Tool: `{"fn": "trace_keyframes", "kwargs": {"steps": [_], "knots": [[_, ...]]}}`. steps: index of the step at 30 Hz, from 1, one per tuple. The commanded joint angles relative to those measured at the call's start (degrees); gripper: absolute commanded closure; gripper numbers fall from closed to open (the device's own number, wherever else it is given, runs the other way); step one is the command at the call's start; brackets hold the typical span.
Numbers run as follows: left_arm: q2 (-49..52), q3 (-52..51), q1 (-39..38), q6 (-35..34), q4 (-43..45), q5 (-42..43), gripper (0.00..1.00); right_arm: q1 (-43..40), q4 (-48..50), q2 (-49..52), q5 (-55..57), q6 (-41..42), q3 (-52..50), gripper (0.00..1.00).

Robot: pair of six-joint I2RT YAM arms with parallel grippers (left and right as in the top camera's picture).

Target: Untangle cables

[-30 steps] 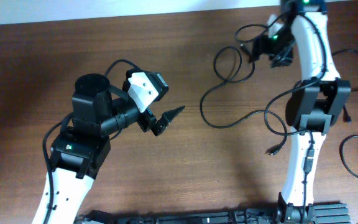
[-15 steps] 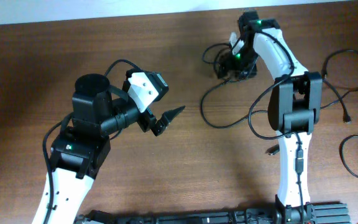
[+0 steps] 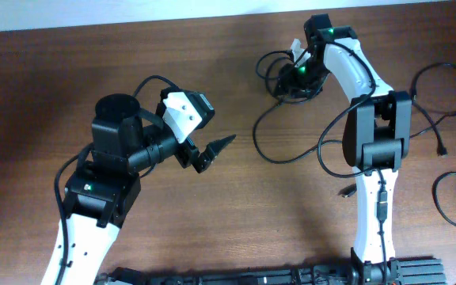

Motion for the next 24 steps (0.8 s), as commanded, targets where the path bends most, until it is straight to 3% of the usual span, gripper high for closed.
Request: {"fn": "trace_keyframes", "kwargs": {"steps": [1, 6, 8, 16, 24], "knots": [[0.0, 0.6, -0.2, 0.2, 0.0, 0.9, 0.01, 0.0, 1.6, 0.7, -2.4, -0.2, -1.0, 0.67], [0.0, 0.6, -0.2, 0.2, 0.0, 0.9, 0.01, 0.0, 4.3, 0.7, -2.7, -0.2, -1.0, 0.77], [0.0, 0.6, -0.2, 0.2, 0.0, 0.9, 0.01, 0.0, 4.9, 0.7, -2.7, -0.2, -1.0, 0.96], [0.0, 0.6, -0.2, 0.2, 0.0, 0.9, 0.01, -0.2, 3.7, -1.4, -5.0, -0.2, 3.7, 0.96], [0.0, 0.6, -0.2, 0.2, 0.0, 0.9, 0.01, -0.2, -2.4, -7.8, -1.7, -0.2, 22.2, 0.96]]}}
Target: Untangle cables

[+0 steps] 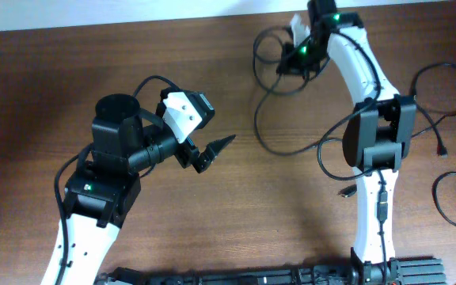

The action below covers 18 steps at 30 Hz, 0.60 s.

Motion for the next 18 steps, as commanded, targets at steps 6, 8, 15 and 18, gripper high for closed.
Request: {"fn": "trace_keyframes", "kwargs": {"steps": [6, 8, 15, 18], "knots": [[0.0, 0.6, -0.2, 0.2, 0.0, 0.9, 0.01, -0.2, -1.2, -8.9, 14.0, 4.2, 31.0, 0.96], [0.0, 0.6, -0.2, 0.2, 0.0, 0.9, 0.01, -0.5, -0.7, -8.9, 20.2, 4.2, 37.1, 0.96], [0.0, 0.6, -0.2, 0.2, 0.0, 0.9, 0.01, -4.6, 3.3, -8.9, 38.9, 4.2, 43.7, 0.96], [0.0, 0.6, -0.2, 0.2, 0.0, 0.9, 0.01, -7.4, 3.8, -8.7, 38.8, 4.2, 43.6, 0.96]]}}
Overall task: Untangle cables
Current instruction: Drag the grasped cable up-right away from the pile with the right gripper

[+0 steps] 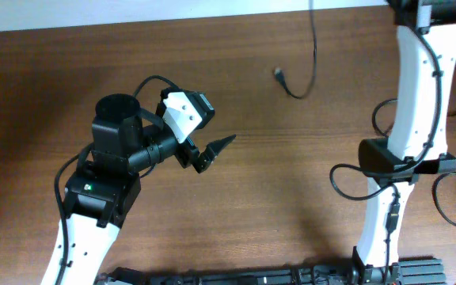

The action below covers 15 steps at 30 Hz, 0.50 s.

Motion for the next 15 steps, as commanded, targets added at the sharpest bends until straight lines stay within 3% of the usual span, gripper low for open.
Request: {"fn": "trace_keyframes", "kwargs": {"steps": [1, 15], "knots": [[0.0, 0.6, -0.2, 0.2, 0.0, 0.9, 0.01, -4.0, 0.9, 0.0, 5.8, 0.7, 0.3, 0.96], [0.0, 0.6, -0.2, 0.2, 0.0, 0.9, 0.01, -13.2, 7.2, 0.0, 5.6, 4.8, 0.3, 0.96]]}}
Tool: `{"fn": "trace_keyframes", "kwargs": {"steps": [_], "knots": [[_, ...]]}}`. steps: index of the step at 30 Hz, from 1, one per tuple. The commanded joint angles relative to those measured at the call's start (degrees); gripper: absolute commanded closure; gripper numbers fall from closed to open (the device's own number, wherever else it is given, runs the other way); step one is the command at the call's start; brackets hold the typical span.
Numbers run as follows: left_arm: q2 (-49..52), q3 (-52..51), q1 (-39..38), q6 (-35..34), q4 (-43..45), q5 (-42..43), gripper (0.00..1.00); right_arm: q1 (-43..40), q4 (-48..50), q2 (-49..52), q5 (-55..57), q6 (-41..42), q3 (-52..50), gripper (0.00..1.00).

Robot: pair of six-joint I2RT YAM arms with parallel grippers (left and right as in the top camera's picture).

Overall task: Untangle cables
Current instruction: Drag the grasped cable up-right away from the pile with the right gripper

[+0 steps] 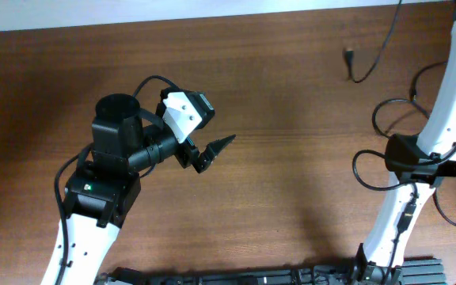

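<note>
A black cable hangs down from beyond the top edge at the right, curving to a free plug end above the table. My right arm reaches up past the top right corner, so its gripper is out of the overhead view and its hold on the cable is hidden. My left gripper hovers over the middle left of the table, pointing right, far from any cable. Its fingers overlap from above, so their gap does not show.
More black cable loops lie around the right arm: one beside the forearm, one by the elbow, and another at the right edge. The arm bases line the front edge.
The right arm has swung further right and out of frame. The hanging cable and its plug have shifted from the top centre to the upper right. The left arm has not moved.
The right gripper was down on a tangled bundle at the back of the table. It then stood a little higher with the bundle stretching. Later the arm was raised past the top edge with one cable dangling, and now that cable hangs further right.
</note>
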Motion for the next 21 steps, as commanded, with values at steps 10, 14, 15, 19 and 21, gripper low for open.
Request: {"fn": "trace_keyframes", "kwargs": {"steps": [10, 14, 15, 19, 21], "knots": [[0.0, 0.6, -0.2, 0.2, 0.0, 0.9, 0.01, -2.3, 3.5, 0.0, 0.9, 1.8, -6.1, 0.96], [0.0, 0.6, -0.2, 0.2, 0.0, 0.9, 0.01, -2.3, 3.5, 0.0, 0.8, 1.8, -13.2, 0.96], [0.0, 0.6, -0.2, 0.2, 0.0, 0.9, 0.01, -2.3, 3.4, 0.0, 0.6, 1.8, -15.3, 0.96], [0.0, 0.6, -0.2, 0.2, 0.0, 0.9, 0.01, -2.3, 3.5, 0.0, 0.5, 1.8, -24.6, 0.96], [0.0, 0.6, -0.2, 0.2, 0.0, 0.9, 0.01, -2.3, 3.5, 0.0, 0.5, 1.8, -29.3, 0.96]]}}
